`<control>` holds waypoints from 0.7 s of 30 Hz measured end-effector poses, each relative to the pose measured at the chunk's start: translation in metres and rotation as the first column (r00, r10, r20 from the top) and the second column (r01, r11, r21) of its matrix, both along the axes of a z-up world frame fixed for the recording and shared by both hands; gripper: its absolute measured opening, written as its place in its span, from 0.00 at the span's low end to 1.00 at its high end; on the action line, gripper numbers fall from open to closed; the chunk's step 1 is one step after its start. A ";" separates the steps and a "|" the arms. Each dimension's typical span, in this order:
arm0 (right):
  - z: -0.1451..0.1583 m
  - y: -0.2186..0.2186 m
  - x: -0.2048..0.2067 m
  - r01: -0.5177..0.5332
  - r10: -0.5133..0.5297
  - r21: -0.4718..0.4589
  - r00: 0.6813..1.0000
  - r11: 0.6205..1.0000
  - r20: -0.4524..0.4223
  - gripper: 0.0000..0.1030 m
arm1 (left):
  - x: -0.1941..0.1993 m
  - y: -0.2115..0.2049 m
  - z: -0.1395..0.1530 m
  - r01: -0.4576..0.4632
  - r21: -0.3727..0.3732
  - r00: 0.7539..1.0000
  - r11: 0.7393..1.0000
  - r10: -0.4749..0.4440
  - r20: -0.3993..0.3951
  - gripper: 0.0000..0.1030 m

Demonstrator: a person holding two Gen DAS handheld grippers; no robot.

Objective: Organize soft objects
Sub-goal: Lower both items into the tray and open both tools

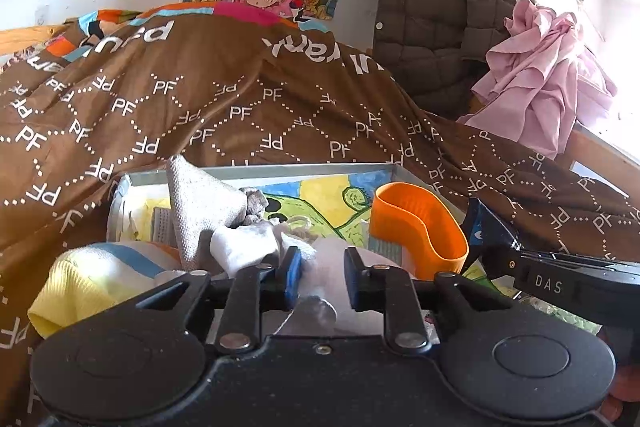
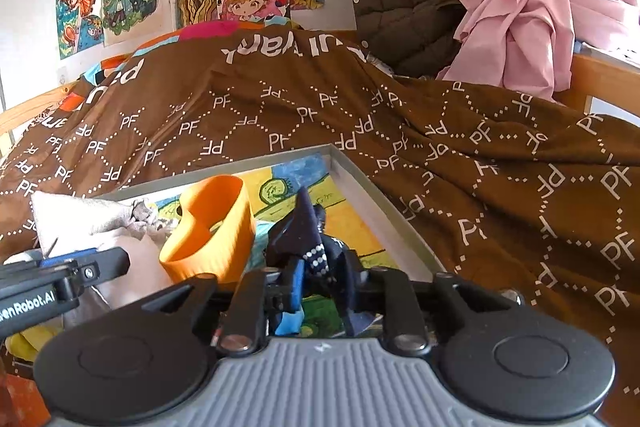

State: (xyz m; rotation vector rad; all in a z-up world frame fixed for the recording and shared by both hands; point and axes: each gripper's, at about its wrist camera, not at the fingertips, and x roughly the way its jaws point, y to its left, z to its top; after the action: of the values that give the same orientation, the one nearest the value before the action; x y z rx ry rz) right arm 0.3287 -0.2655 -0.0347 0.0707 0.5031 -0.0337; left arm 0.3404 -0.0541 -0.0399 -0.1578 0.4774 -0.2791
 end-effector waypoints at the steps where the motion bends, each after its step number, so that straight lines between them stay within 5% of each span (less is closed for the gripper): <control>1: -0.001 0.000 0.000 0.000 0.000 -0.001 1.000 1.000 -0.003 0.32 | 0.000 0.001 0.000 -0.001 -0.005 1.000 1.000 0.001 -0.004 0.28; 21: 0.032 -0.017 -0.036 0.046 -0.048 0.031 0.997 0.998 0.060 0.83 | -0.020 0.012 0.031 -0.067 -0.040 0.995 0.997 0.070 0.067 0.89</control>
State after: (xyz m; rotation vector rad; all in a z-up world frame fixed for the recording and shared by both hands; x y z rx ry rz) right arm 0.2926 -0.2821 -0.0025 0.1123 0.4409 -0.0699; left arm 0.3203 -0.0420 -0.0090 -0.2002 0.3981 -0.2259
